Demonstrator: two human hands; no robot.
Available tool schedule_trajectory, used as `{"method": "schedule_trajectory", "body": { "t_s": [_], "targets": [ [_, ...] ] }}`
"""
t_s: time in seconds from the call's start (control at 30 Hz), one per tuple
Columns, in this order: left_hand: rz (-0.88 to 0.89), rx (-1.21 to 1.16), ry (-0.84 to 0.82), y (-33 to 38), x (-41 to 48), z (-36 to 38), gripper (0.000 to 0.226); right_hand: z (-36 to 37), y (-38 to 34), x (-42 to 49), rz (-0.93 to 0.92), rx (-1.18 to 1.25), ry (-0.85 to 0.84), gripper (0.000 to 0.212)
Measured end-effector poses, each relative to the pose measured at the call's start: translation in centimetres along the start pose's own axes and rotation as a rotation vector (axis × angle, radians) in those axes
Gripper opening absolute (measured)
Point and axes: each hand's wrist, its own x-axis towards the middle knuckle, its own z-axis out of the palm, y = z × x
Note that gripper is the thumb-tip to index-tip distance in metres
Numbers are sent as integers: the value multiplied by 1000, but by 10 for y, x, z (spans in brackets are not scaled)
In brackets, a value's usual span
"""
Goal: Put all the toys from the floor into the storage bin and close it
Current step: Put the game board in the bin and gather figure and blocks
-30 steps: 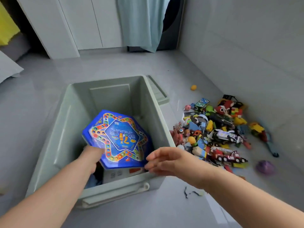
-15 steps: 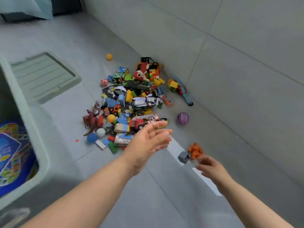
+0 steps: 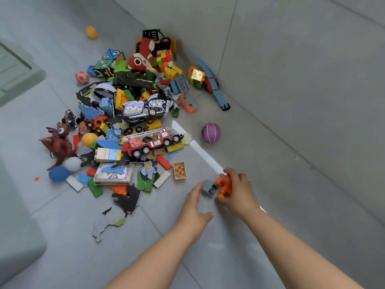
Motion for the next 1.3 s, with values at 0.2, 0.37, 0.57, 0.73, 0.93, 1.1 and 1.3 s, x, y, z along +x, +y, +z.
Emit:
{"method": "schedule_trajectory", "body": {
  "t_s": [0.2,0.37,0.57,0.73,0.93,1.1,1.3],
  "targets": [
    [143,425,112,12,37,15,64,-10,5,-20,111,538,24,73],
    [-5,-109,123,22,35,15,34,-32,-17,-40,61,699,24,67],
    [-198,-1025,-52,41,-11,-17,32,-15,-54,-72,-114,502,18,74],
    [-262,-1159,-77,32,-37,-56,66,7,-99,-92,-223,179,-45,91],
    [-162,-1236,35,9,-61,-111,26,9,-142,-78,-393,118,-280,83],
    [-175,-1289,127,1,-79,-132,27,33,-131,9,-244,-234,-31,58],
    [-226,-1307,179,-12,-74,-148,55,53,-130,-6,-180,44,61,44]
  ]
}}
